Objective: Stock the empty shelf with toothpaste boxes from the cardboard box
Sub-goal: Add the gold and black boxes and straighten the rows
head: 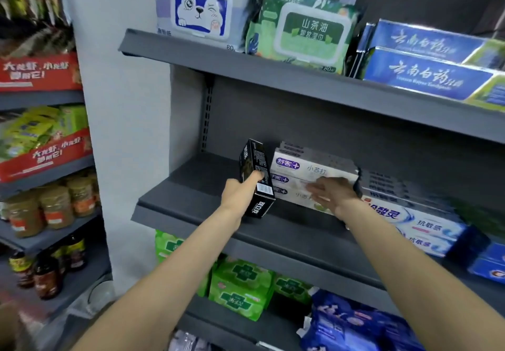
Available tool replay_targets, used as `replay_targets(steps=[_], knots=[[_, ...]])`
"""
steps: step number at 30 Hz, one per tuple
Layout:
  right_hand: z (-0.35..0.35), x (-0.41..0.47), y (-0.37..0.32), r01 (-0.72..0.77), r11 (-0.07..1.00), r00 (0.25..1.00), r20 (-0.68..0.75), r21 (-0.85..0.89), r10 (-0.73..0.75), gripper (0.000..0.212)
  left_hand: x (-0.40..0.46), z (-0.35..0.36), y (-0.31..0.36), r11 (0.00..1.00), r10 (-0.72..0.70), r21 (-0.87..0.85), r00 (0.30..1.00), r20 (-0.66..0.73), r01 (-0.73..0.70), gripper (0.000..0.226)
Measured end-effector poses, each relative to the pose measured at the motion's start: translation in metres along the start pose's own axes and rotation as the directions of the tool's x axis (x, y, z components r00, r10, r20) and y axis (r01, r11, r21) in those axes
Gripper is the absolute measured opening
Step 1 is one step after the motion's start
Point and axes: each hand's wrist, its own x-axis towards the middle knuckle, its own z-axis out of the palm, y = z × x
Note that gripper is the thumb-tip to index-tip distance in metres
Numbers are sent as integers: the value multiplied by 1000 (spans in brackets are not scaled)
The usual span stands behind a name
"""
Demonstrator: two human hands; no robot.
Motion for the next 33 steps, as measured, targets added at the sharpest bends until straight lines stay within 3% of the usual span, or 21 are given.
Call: replay_targets(steps=[1,2,4,5,6,9,11,13,15,17,19,21,23,26,30,33], knots=[[-2,6,3,85,979,996,-8,-186,-88,14,2,1,-1,1000,1,20,1000,1,-1,51],[-5,12,6,186,878,981,32,-441,-192,26,3,1,-1,999,4,46,1000,-1,-4,50],[-9,20,13,339,477,931,214,-811,-296,46,7,0,-3,996,12,93,1000,5,-12,52],[-9,23,16,372,302,908,277,-878,-313,49,9,-1,-4,994,19,111,1000,9,-20,55],[-8,25,20,378,202,896,301,-904,-327,49,11,-2,-5,991,25,129,1000,16,-26,58],[-2,24,21,345,137,893,280,-928,-353,42,13,-6,-5,981,61,184,998,34,-66,64],[3,19,16,359,173,891,281,-917,-358,39,12,-7,-5,967,99,234,994,41,-106,65],[12,8,7,417,428,888,259,-802,-380,41,8,-8,-3,937,145,314,988,43,-151,64],[25,-7,-3,422,764,904,286,-488,-317,42,0,-5,0,865,222,448,973,60,-226,59],[38,-19,-9,338,911,896,377,-238,-234,41,-11,0,4,741,321,593,942,101,-316,59],[47,-24,-15,334,933,885,384,-132,-263,24,-19,1,6,610,421,686,895,145,-398,67],[49,-23,-21,292,956,895,360,-25,-264,10,-20,-6,8,564,478,671,853,211,-482,74],[50,-20,-26,252,967,894,374,37,-247,15,-17,-18,16,628,487,569,838,245,-531,64],[55,-21,-26,300,953,875,385,49,-295,31,-5,-34,30,689,489,516,852,187,-509,59],[72,-22,-25,273,946,863,390,175,-321,61,-1,-45,38,819,272,429,916,293,-381,63],[80,-20,-25,259,942,870,372,213,-323,72,4,-53,39,828,244,424,917,316,-367,64]])
